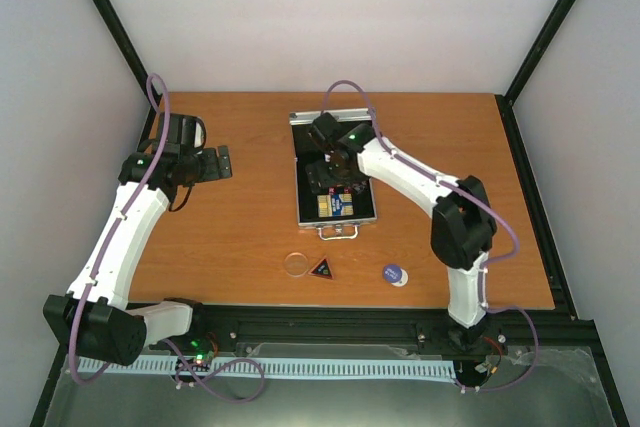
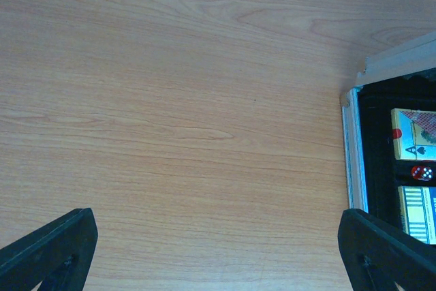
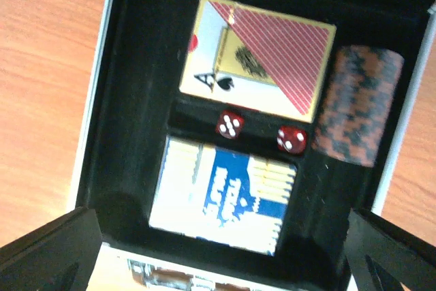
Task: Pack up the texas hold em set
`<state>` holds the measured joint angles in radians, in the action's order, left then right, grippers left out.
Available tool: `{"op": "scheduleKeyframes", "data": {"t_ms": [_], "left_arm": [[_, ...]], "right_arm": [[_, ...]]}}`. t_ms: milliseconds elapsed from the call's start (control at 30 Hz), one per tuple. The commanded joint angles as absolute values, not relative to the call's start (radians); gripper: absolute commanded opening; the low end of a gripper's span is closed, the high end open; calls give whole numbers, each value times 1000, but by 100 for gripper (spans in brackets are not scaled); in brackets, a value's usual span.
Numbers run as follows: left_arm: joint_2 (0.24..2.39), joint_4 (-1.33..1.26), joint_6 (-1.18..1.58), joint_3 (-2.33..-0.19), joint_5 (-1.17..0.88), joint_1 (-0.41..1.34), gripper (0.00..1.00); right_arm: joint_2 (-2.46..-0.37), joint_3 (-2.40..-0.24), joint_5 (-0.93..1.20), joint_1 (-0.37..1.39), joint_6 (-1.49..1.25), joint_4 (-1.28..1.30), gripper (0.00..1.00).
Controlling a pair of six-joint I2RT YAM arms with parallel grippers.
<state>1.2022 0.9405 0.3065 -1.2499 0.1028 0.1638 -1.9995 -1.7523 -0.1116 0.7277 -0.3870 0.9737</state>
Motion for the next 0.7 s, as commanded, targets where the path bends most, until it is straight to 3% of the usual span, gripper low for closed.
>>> {"op": "scheduleKeyframes", "data": {"t_ms": [0, 433, 667], "left_arm": [[1206, 934, 286, -1277, 95, 167, 100], [1199, 931, 294, -1280, 74, 166, 100], [1201, 930, 297, -1278, 54, 166, 100]], "right_arm": [[-1898, -1659, -103, 733, -402, 1045, 100], [-1512, -1076, -39, 730, -646, 1115, 100], [-1462, -928, 64, 730, -711, 1006, 100]]}}
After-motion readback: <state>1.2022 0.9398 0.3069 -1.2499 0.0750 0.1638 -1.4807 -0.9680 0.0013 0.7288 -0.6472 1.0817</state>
